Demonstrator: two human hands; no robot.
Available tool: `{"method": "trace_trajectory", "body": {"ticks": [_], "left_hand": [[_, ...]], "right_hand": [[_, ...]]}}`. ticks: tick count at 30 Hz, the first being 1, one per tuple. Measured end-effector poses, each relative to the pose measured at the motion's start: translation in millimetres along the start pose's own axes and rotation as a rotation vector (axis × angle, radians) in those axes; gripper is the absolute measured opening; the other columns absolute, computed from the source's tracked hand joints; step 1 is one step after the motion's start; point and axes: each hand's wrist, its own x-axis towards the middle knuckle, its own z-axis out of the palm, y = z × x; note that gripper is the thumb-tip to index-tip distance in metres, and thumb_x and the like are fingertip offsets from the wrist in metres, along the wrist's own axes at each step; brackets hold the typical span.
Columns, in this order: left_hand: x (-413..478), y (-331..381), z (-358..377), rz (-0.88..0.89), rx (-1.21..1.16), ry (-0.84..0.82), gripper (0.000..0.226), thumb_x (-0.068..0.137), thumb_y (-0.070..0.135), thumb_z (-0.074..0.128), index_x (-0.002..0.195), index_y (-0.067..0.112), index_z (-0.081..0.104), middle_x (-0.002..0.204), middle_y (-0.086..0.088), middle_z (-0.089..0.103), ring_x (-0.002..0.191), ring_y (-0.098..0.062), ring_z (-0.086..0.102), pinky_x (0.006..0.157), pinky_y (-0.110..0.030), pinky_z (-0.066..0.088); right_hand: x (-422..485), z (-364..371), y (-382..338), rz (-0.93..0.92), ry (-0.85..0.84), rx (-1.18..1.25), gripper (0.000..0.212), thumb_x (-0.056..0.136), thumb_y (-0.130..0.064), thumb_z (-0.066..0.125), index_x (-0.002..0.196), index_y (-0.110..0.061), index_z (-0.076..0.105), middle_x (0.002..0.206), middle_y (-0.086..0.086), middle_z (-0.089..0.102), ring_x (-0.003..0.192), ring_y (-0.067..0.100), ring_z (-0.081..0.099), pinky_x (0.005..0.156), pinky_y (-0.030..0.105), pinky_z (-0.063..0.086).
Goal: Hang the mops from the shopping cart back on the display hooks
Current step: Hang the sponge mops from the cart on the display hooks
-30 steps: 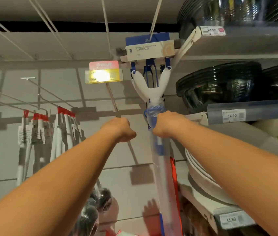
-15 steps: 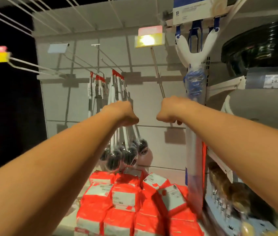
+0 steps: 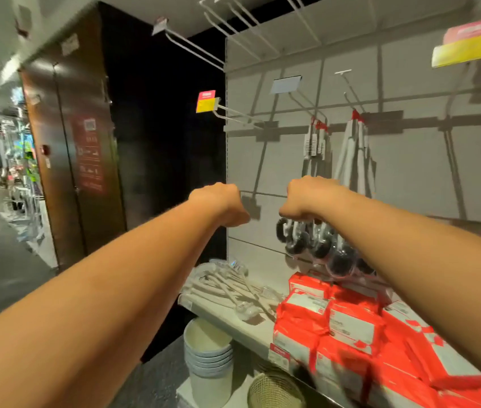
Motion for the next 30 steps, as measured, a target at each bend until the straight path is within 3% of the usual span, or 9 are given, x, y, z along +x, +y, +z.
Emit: {"method": "trace_trajectory", "body": {"ticks": [2, 5, 9, 12, 16, 20, 26, 30], "left_hand": [[-15.0, -42.7, -2.4, -0.049, 0.016, -0.016, 0.027, 0.09, 0.033, 0.053, 0.11, 0.018, 0.06, 0.092, -0.002, 0.06, 0.088, -0.023, 0.059, 0.076, -0.034, 0.048], [-36.9, -108.8, -6.4, -0.128, 0.04, -0.047, 0.033, 0.09, 0.035, 0.054, 0.117, 0.017, 0.06, 0.106, -0.005, 0.062, 0.096, -0.025, 0.06, 0.085, -0.037, 0.051], [-69.5, -192.9, -7.9, -0.199, 0.066, -0.108, 0.038, 0.091, 0.038, 0.054, 0.122, 0.016, 0.058, 0.111, -0.005, 0.061, 0.101, -0.027, 0.059, 0.091, -0.04, 0.051], [-92.5, -252.7, -5.6, -0.265, 0.096, -0.132, 0.037, 0.09, 0.041, 0.054, 0.118, 0.018, 0.059, 0.106, -0.003, 0.059, 0.099, -0.027, 0.058, 0.088, -0.04, 0.05], [-122.2, -326.1, -3.2, -0.347, 0.122, -0.146, 0.034, 0.09, 0.039, 0.052, 0.115, 0.017, 0.06, 0.098, -0.002, 0.056, 0.097, -0.026, 0.058, 0.077, -0.036, 0.048], [-145.7, -384.1, -1.3, -0.453, 0.146, -0.169, 0.027, 0.089, 0.035, 0.05, 0.105, 0.015, 0.059, 0.093, -0.003, 0.058, 0.092, -0.027, 0.058, 0.076, -0.038, 0.047], [-167.0, -457.7, 6.4, -0.624, 0.171, -0.211, 0.026, 0.092, 0.038, 0.049, 0.099, 0.014, 0.056, 0.094, -0.006, 0.052, 0.087, -0.027, 0.052, 0.076, -0.036, 0.045], [-169.8, -507.3, 8.3, -0.755, 0.171, -0.203, 0.031, 0.089, 0.04, 0.052, 0.103, 0.014, 0.061, 0.097, -0.006, 0.06, 0.086, -0.026, 0.057, 0.072, -0.034, 0.047]], "right_hand": [[0.7, -0.7, -47.3, -0.048, 0.005, 0.028, 0.023, 0.086, -0.022, 0.048, 0.066, -0.014, 0.04, 0.069, 0.005, 0.046, 0.067, 0.025, 0.05, 0.073, 0.031, 0.044], [-5.2, -3.0, -119.3, -0.13, -0.019, 0.079, 0.019, 0.085, -0.021, 0.047, 0.069, -0.011, 0.043, 0.075, 0.006, 0.049, 0.075, 0.028, 0.054, 0.08, 0.036, 0.049], [-18.4, -5.5, -207.5, -0.255, -0.047, 0.097, 0.013, 0.085, -0.021, 0.047, 0.08, -0.009, 0.048, 0.075, 0.004, 0.049, 0.069, 0.024, 0.054, 0.074, 0.033, 0.045], [-24.5, -10.6, -267.5, -0.318, -0.041, 0.112, 0.02, 0.086, -0.02, 0.048, 0.069, -0.012, 0.043, 0.069, 0.004, 0.048, 0.058, 0.02, 0.047, 0.073, 0.033, 0.046], [-33.5, -12.2, -340.5, -0.427, -0.081, 0.128, 0.019, 0.092, -0.025, 0.048, 0.08, -0.01, 0.048, 0.074, 0.005, 0.051, 0.064, 0.02, 0.052, 0.072, 0.034, 0.047], [-28.2, -6.6, -406.4, -0.526, -0.054, 0.12, 0.015, 0.09, -0.026, 0.051, 0.086, -0.013, 0.053, 0.074, 0.003, 0.053, 0.06, 0.019, 0.051, 0.066, 0.032, 0.045], [-9.7, -0.7, -497.2, -0.681, -0.084, 0.138, 0.019, 0.093, -0.029, 0.049, 0.1, -0.013, 0.052, 0.078, 0.003, 0.05, 0.061, 0.018, 0.048, 0.083, 0.036, 0.053], [17.6, 13.5, -553.9, -0.78, -0.092, 0.144, 0.019, 0.09, -0.026, 0.05, 0.101, -0.011, 0.055, 0.075, 0.002, 0.05, 0.06, 0.018, 0.049, 0.07, 0.032, 0.046]]}}
